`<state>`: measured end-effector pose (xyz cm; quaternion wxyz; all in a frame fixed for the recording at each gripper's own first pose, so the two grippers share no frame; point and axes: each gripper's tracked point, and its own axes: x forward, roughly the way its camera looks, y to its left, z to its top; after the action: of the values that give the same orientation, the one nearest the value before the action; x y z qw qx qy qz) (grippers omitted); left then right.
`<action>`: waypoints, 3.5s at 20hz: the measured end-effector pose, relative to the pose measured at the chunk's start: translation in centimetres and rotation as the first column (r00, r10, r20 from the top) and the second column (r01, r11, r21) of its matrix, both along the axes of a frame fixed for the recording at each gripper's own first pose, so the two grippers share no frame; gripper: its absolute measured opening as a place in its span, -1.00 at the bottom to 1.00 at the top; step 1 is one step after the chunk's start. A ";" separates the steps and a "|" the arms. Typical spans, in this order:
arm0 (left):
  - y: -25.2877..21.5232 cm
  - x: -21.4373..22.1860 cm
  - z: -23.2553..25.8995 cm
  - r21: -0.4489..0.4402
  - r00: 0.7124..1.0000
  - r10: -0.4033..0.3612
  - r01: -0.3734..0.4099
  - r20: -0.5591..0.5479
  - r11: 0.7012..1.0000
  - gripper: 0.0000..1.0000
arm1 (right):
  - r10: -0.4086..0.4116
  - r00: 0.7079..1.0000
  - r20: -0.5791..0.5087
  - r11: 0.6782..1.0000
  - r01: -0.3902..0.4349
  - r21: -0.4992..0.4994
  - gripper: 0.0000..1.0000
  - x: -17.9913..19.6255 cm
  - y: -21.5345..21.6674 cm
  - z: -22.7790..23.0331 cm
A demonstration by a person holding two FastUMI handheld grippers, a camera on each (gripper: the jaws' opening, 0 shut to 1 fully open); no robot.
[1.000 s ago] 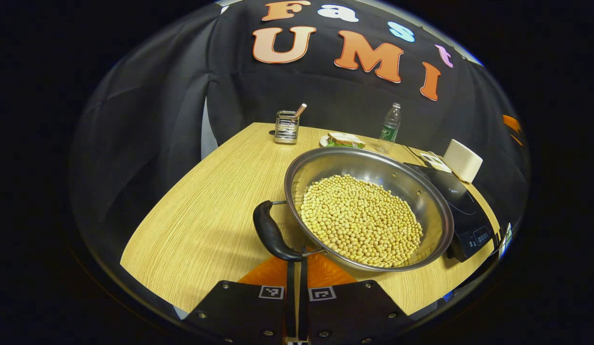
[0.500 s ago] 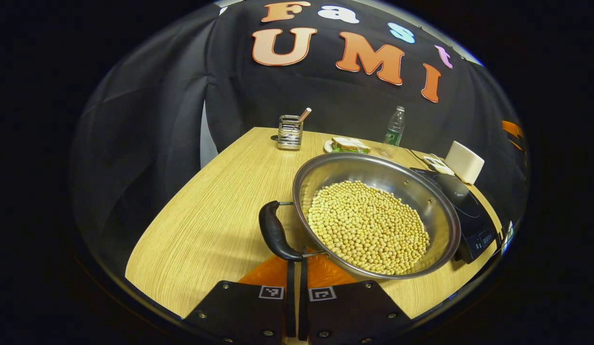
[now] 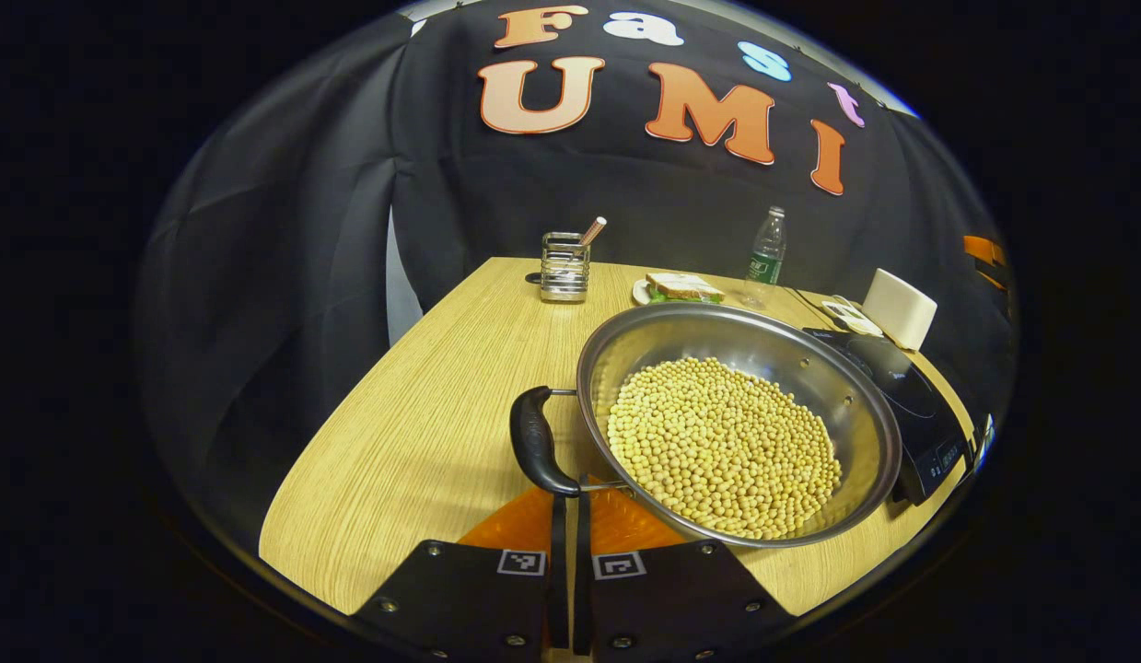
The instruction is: First push the handle of the pot to place it horizontally, then grasp the pot with both hands and set it on the induction cooktop.
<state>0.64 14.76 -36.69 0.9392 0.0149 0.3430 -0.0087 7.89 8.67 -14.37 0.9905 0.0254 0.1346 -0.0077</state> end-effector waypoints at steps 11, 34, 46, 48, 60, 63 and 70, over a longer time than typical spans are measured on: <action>1.3 2.7 -0.7 -0.018 1.000 0.006 -0.006 0.002 1.000 -0.94 | -0.026 1.000 -0.011 1.000 0.025 -0.012 1.00 0.1 1.5 -2.1; 1.5 2.2 5.7 0.004 0.986 -0.044 0.044 0.161 0.999 -0.93 | 0.100 0.978 -0.185 0.994 -0.089 0.070 0.92 -2.2 16.6 -10.8; 0.0 6.4 3.8 -0.024 0.992 -0.052 0.055 0.114 0.998 0.81 | 0.144 0.938 -0.317 0.989 -0.147 0.013 0.92 -2.3 20.3 -16.1; 0.6 6.9 2.6 -0.029 0.995 -0.036 0.039 0.088 0.999 0.80 | 0.142 0.932 -0.333 0.988 -0.153 -0.006 0.92 -2.0 20.5 -16.9; 0.3 8.0 -0.5 -0.098 0.998 -0.054 0.056 0.019 0.994 0.73 | 0.171 0.875 -0.452 0.981 -0.194 -0.005 0.43 -2.1 22.7 -20.7; 0.9 8.1 -0.9 -0.076 0.999 -0.052 0.053 0.012 0.996 0.63 | 0.164 0.874 -0.457 0.982 -0.188 -0.005 0.28 -2.2 22.7 -20.6; 1.1 7.5 -1.5 -0.086 0.999 0.003 -0.006 -0.038 0.996 0.05 | 0.179 0.895 -0.409 0.982 -0.191 0.011 0.04 -2.1 22.9 -20.3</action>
<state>8.16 15.88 -38.23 0.9324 -0.0263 0.3598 -0.0217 5.77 31.53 -34.65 0.9370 -0.0041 0.3402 0.0792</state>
